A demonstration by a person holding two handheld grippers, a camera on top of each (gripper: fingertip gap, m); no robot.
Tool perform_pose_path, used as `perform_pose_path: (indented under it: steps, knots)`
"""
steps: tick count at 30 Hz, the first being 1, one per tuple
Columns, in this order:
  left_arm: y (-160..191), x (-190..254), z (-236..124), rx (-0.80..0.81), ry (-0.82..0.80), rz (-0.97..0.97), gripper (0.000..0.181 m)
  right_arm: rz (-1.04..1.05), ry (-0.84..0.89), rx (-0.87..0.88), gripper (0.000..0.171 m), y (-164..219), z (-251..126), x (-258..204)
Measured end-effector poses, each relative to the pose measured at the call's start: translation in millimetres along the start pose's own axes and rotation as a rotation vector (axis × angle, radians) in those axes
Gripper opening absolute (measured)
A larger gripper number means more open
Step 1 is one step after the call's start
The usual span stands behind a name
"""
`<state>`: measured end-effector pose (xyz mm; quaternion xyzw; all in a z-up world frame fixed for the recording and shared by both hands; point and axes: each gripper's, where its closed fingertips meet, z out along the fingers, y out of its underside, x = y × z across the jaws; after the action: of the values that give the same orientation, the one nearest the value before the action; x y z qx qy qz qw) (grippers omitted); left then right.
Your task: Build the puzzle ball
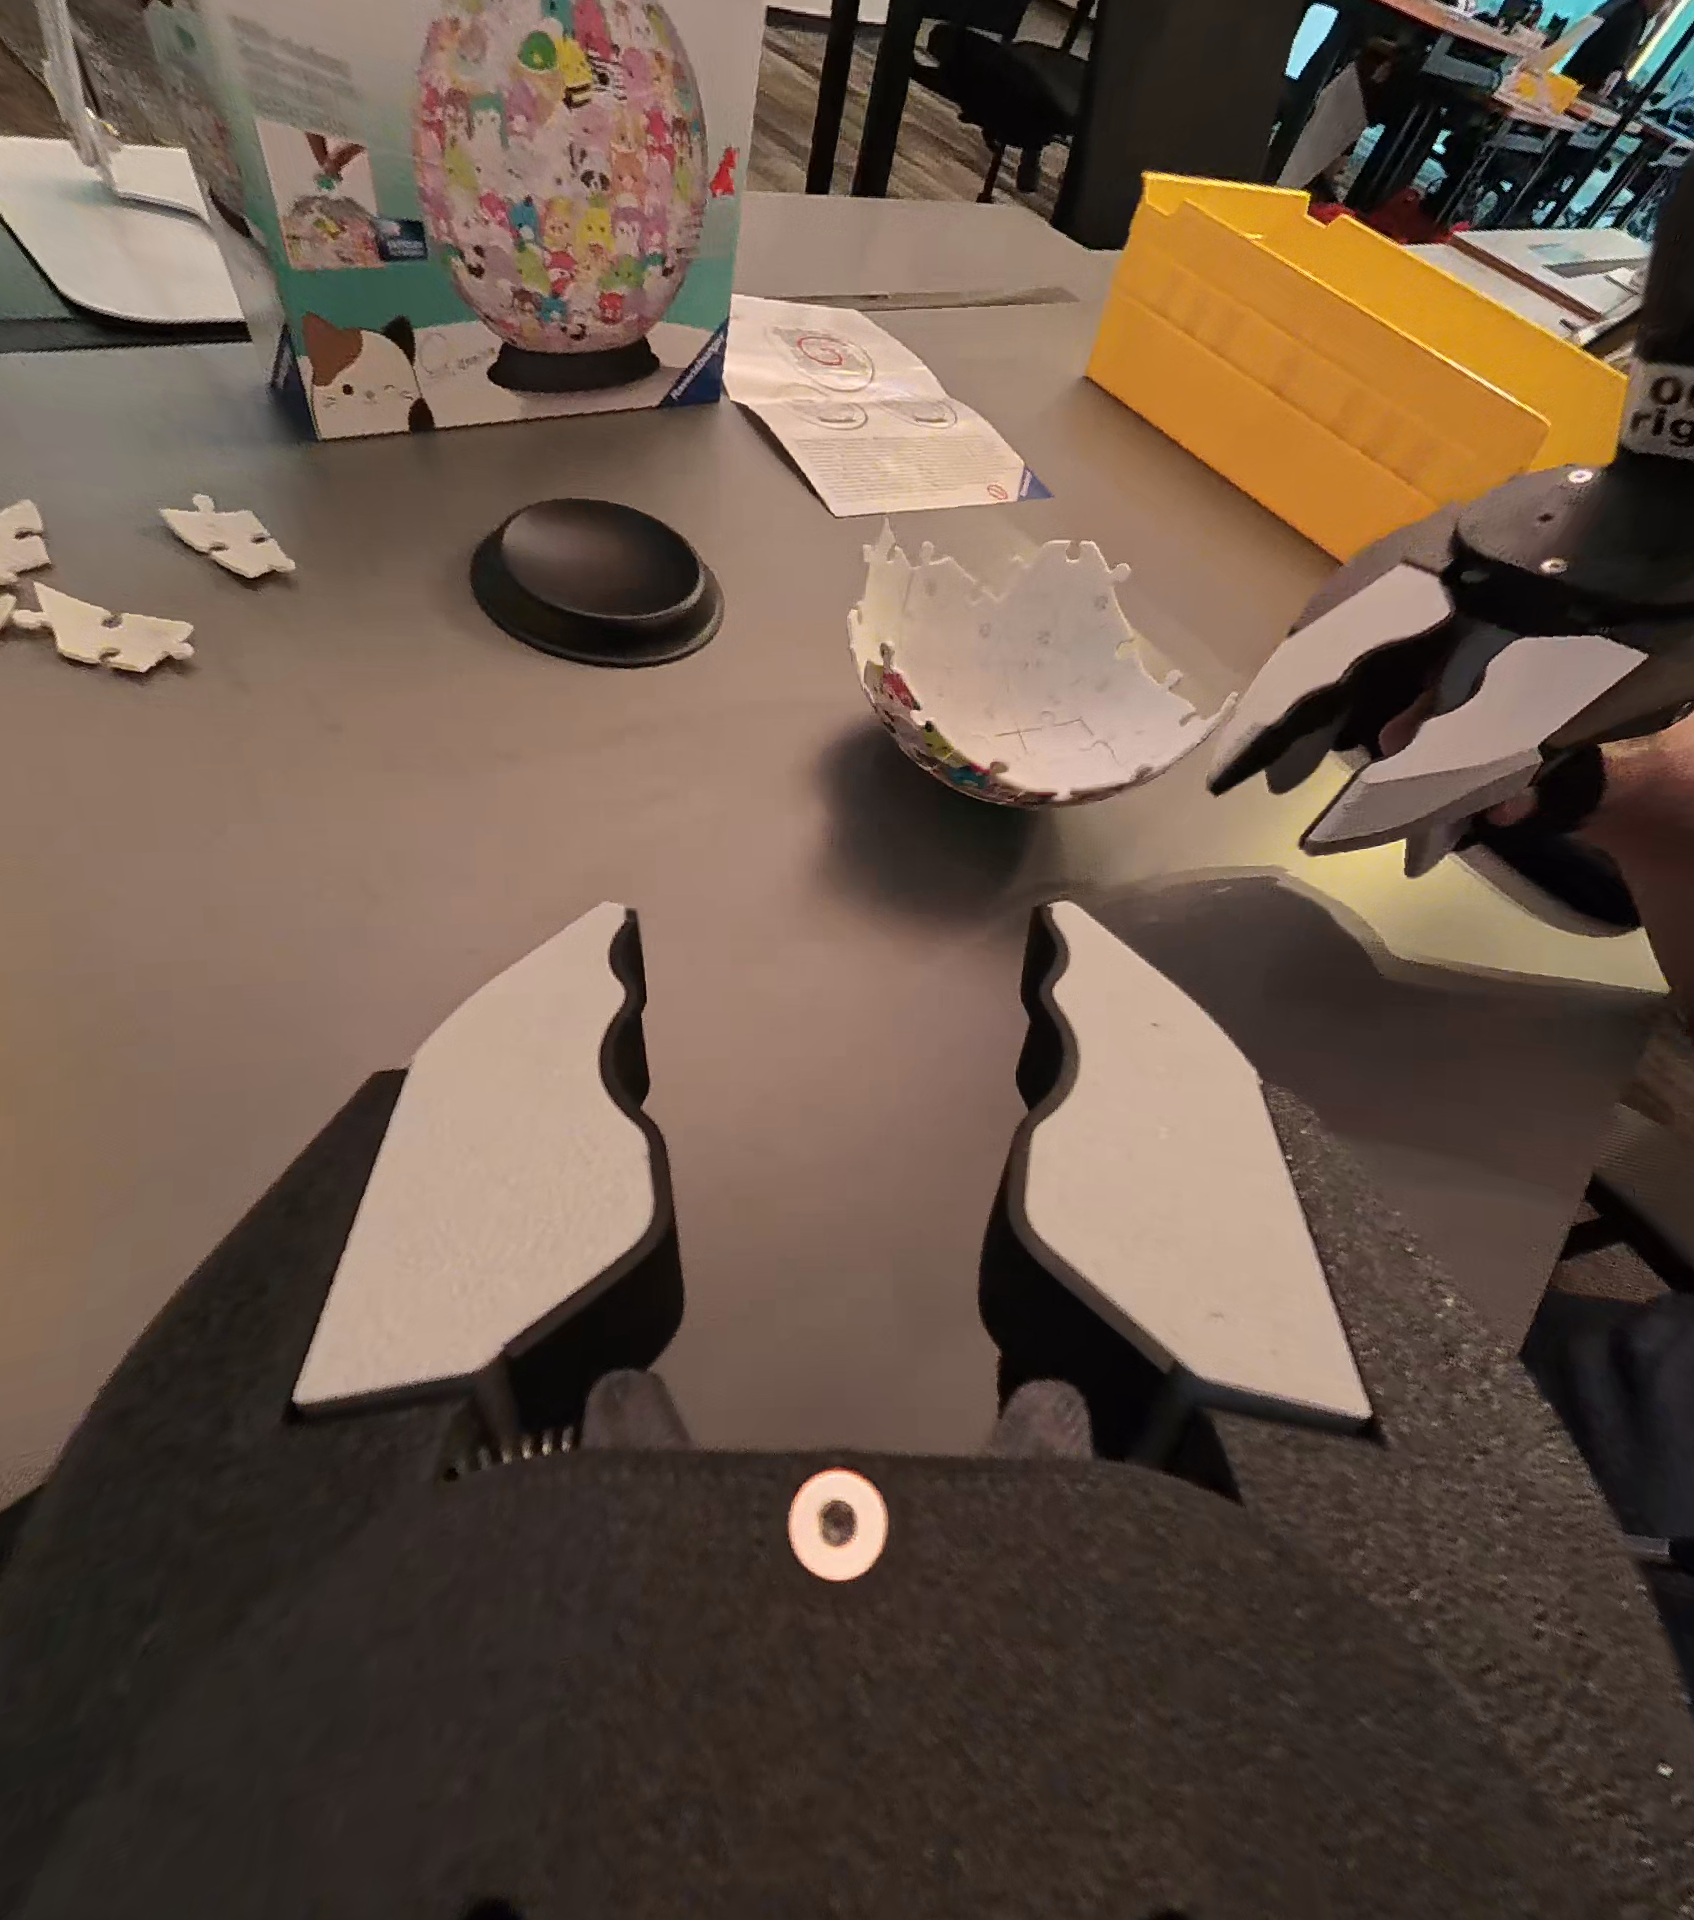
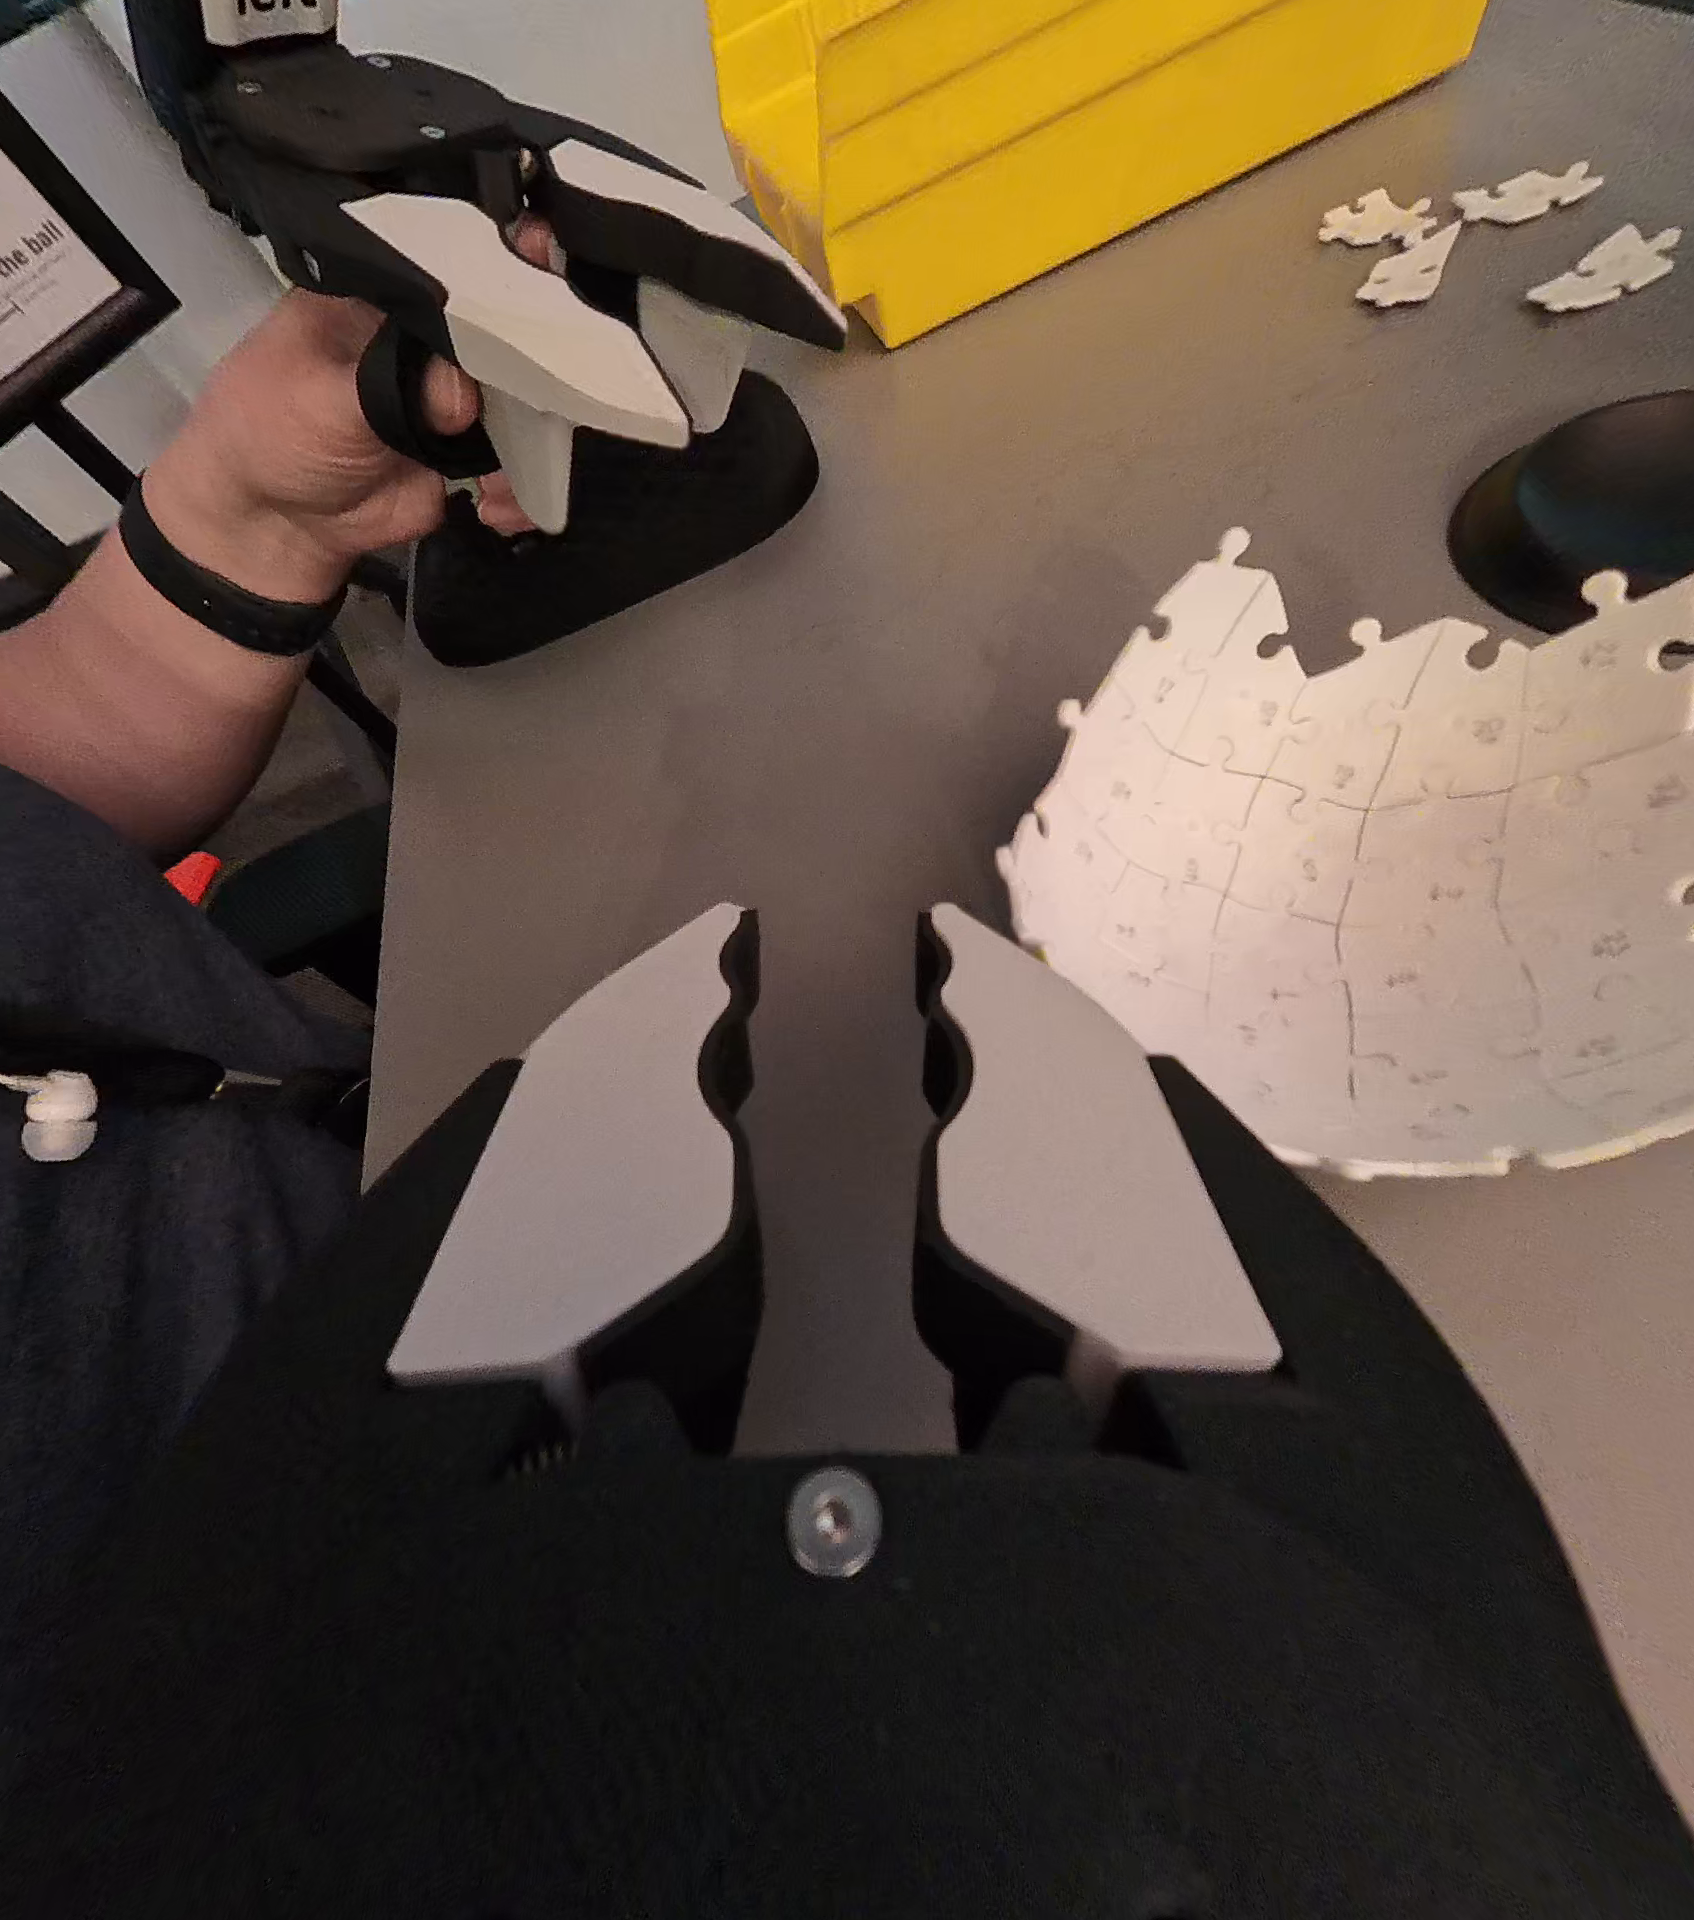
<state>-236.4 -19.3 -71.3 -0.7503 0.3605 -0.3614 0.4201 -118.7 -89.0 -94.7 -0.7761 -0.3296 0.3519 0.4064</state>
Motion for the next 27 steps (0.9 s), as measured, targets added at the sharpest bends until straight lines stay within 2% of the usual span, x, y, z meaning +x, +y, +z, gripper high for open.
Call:
perform_pose_path:
  steps: [8, 14, 17, 20, 24, 26, 27]
  knots:
    - [6, -9, 2, -0.045, -0.019, 0.013, 0.07, 0.019, -0.011, 0.023, 0.03, 3, -8, -1]
    - [-10, -52, -1, -0.096, -0.211, 0.049, 0.072, -0.032, 0.033, 0.082, 0.03, -7, -28, 2]
    - [-21, -70, 3, -0.114, -0.27, 0.061, 0.076, -0.086, 0.085, 0.178, 0.031, -25, -50, 9]
    - [-43, -89, 3, -0.116, -0.343, 0.161, 0.076, -0.22, 0.208, 0.311, 0.032, -58, -81, 25]
    - [-88, -108, -15, -0.024, -0.447, 0.299, 0.074, -0.377, 0.318, 0.525, 0.045, -112, -123, 34]
    - [-111, -109, -27, 0.068, -0.46, 0.318, 0.071, -0.345, 0.256, 0.568, 0.064, -125, -130, 38]
    - [-117, -111, -31, 0.099, -0.457, 0.311, 0.072, -0.306, 0.204, 0.567, 0.068, -127, -130, 41]
